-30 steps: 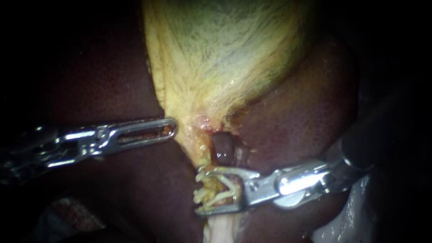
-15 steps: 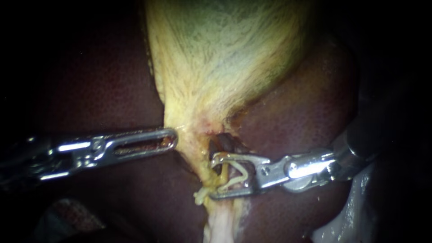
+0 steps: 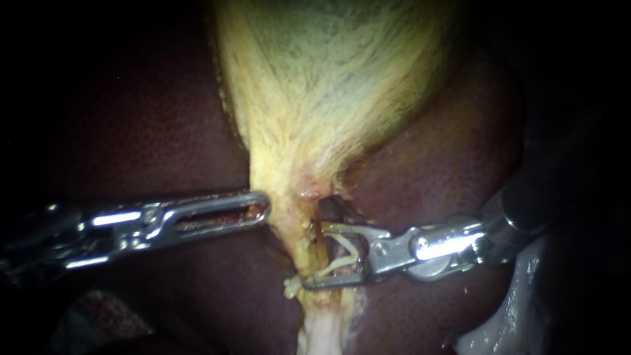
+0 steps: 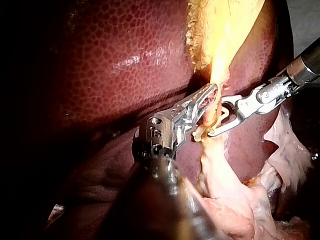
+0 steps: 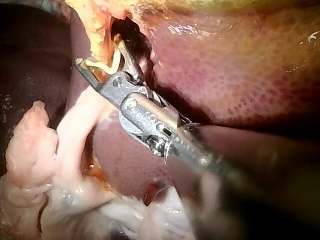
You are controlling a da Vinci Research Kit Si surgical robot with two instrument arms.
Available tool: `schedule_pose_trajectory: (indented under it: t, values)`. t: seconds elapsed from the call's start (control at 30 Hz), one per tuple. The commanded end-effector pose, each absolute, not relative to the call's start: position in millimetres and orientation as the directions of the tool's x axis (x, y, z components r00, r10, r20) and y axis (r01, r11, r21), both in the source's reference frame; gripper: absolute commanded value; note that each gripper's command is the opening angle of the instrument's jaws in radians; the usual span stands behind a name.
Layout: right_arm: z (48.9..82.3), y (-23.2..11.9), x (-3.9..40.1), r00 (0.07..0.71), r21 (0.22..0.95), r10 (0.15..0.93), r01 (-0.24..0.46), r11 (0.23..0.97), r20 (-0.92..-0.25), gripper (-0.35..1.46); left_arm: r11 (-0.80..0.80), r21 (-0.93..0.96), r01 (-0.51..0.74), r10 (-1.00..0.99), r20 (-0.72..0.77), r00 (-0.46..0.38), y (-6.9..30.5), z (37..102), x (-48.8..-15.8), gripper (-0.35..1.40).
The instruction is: Clipping second clip left tube
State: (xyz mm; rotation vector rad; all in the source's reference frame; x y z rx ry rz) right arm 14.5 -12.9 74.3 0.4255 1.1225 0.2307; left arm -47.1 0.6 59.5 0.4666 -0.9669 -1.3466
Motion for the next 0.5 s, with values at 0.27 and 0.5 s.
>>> schedule_pose_trajectory:
  t: [0.27,0.5]
  values:
    - [74.0,-12.9,13.5,0.421,0.443,0.387,0.038,0.896,-0.82,0.59,0.212,0.774,0.596,-0.948,0.31,-0.066,0.6,59.7,-46.9,-0.33]
    - [72.3,-11.5,9.3,0.418,0.451,0.395,0.042,0.891,-0.818,0.6,0.214,0.775,0.595,-0.949,0.31,-0.064,0.6,59.8,-46.4,-0.33]
